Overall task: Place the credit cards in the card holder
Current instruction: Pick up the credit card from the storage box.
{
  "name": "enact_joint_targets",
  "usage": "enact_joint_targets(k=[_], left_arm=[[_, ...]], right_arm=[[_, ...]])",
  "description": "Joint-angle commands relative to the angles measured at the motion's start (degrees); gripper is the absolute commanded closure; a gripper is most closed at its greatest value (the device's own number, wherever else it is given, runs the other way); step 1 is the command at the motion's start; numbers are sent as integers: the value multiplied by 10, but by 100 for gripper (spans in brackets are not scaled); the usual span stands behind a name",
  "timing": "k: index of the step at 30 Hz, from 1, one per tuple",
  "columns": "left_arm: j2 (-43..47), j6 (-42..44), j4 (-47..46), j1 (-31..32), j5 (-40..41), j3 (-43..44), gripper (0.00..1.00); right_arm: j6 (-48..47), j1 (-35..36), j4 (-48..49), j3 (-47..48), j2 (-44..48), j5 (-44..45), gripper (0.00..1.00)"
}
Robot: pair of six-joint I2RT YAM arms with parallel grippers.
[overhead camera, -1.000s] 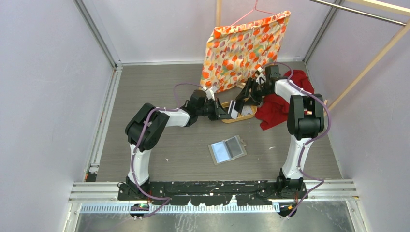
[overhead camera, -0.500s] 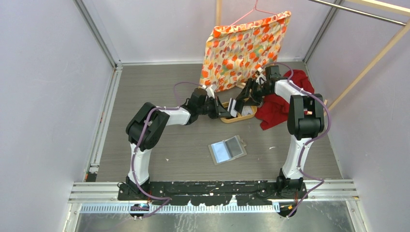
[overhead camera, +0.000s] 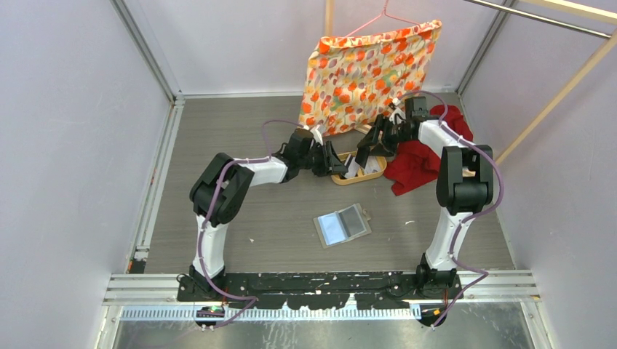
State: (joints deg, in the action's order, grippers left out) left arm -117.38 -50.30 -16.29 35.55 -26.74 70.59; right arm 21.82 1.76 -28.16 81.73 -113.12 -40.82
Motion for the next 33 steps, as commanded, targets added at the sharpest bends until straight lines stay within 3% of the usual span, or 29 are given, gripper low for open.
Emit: enact_joint_targets(k=[1,5,10,15,23,27,33], left_arm=[[29,29,38,-2,23,12,56],[61,38,34,-2,20,-1,53],[144,40,-40,-3,13,-80,51],[239,33,-116,9,25,-170,37],[282,13,-105,62,118,-199,28],[276,13,-92,84,160,-190,29],[276,13,-70,102,214,-183,47]], right_arm=[[2,-2,17,-2,43,-25,39],[2,-2,17,-7,51,-36,40],[-11,0,14,-22,79,-50,40],[-28,17,12,-39,109,-74,41],[-59,75,10,-84,168,-73,41],[-60,91,21,-108,196,-71,41],[-65,105,22,-122,214,-67,41]])
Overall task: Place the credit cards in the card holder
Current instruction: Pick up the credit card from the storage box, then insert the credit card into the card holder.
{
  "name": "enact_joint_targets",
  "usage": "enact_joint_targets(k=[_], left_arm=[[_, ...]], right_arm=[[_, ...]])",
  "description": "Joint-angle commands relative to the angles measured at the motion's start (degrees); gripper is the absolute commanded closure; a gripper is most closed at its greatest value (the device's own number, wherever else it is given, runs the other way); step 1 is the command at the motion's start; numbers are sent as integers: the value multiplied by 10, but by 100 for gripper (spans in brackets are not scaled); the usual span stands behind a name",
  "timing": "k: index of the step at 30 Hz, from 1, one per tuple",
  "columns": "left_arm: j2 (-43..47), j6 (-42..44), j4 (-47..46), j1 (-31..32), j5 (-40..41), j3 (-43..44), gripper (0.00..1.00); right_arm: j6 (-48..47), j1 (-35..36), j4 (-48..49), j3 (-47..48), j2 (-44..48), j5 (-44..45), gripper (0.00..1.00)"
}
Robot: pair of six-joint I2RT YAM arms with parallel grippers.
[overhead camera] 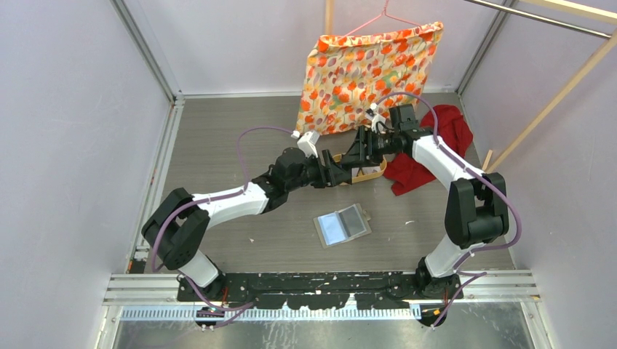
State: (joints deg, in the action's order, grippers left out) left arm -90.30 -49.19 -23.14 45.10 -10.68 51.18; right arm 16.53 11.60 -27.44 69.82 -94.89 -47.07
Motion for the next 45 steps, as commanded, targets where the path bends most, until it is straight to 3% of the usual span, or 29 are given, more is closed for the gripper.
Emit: enact_joint_targets(k=[1,9,15,17,21,22,26,30,33,37,40,45], left_arm=[[4,1,-1,7,56,11,51],[-15,-7,9,8,53,29,73],[-15,-6,-1,8,45,24,100],[-9,-6,-14,8,36,9,100],[18,-26,-57,9,23,-48,100],[30,-33,-70,10,21,-70,100],[85,-59,-134,23,15,-166,100],[128,-94,-250,56,15,-267,100],[134,-115,-318,79,21,-323,100],[112,-145,-374,91,14,-349,100],[78,-159,-404,96,7,-358,100],[7,-189,-493,98,6,-377,100]], right_arm=[[-14,8,15,-4,34,-4,41],[-20,19,14,-7,46,-1,42],[-45,25,12,-19,62,-3,40],[-64,25,10,-25,71,-15,32],[-151,20,-38,-21,97,-60,3],[-191,15,-59,-19,109,-78,1],[-314,0,-137,-20,149,-105,0],[-448,0,-176,-83,200,-112,0],[-504,13,-212,-121,200,-54,0],[-494,51,-209,-130,149,56,2],[-458,68,-193,-114,111,120,9],[-448,83,-204,-94,57,154,23]])
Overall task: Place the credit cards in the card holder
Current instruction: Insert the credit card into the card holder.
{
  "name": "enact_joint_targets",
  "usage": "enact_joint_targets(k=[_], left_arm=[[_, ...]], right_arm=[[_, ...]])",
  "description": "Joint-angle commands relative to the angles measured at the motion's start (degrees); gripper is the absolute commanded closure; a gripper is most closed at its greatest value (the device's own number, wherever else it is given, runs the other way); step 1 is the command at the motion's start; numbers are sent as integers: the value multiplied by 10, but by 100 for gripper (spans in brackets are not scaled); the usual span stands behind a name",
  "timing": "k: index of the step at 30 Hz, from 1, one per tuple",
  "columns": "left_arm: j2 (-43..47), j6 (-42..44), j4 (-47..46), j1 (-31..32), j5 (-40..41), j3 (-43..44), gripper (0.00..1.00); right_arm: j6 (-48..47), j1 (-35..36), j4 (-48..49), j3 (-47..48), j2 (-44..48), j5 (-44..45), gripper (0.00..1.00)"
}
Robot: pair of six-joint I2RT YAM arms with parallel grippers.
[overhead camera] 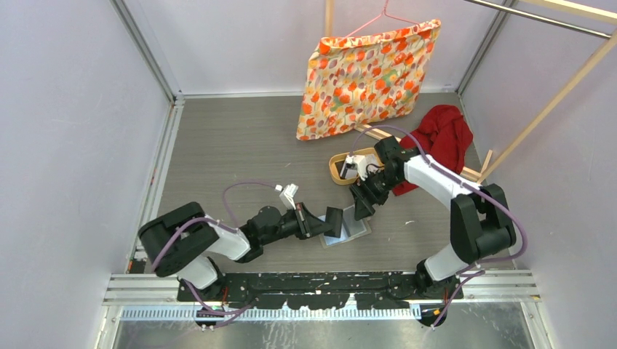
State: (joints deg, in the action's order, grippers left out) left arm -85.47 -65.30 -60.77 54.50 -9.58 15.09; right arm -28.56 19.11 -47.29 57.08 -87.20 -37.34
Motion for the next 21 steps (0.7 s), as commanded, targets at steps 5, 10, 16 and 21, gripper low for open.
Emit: enact_joint_targets(k=[5,10,16,21], left_arm=[[-138,-63,-198,4,-19,-6,100],[-196,-82,-212,4,-24,9,100],[-198,-109,-209,3,-5,-2,100],[-218,-158,-212,-8,-34,-4,100]], right_arm=[[8,12,-30,61,-73,72,48],[28,20,-23,67,-105,84,60],[40,30,-24,76,-144,101,67],[46,36,-26,80,-158,117,72]])
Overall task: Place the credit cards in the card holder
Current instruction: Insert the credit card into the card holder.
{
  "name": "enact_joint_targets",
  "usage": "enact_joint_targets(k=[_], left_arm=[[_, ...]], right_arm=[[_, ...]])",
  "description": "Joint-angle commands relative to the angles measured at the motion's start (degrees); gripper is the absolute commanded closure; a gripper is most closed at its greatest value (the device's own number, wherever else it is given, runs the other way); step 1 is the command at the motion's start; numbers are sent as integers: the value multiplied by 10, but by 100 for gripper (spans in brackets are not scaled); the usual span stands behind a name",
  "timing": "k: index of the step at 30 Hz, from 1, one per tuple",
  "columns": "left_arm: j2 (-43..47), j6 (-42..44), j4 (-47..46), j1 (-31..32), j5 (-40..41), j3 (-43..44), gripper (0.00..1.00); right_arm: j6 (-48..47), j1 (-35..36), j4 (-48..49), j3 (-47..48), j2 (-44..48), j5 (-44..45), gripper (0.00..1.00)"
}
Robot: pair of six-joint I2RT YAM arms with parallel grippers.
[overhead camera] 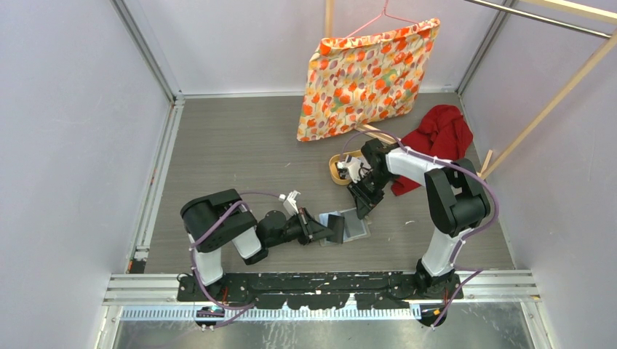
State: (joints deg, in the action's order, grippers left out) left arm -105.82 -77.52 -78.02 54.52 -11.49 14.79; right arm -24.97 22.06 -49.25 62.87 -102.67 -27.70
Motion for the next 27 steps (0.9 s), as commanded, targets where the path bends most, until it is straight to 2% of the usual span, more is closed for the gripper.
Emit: enact_joint_targets(k=[1,11,27], left_arm=[[-17,-38,-40,-11,-17,-2,100],[-46,-46,-21,-29,-44,27,100],[-34,-40,84,-40,-52,47,100]], right_arm=[[11,8,-5,22,-4,23,73],[15,18,-5,23,-9,40,77],[18,23,-6,25,-5,49,78]])
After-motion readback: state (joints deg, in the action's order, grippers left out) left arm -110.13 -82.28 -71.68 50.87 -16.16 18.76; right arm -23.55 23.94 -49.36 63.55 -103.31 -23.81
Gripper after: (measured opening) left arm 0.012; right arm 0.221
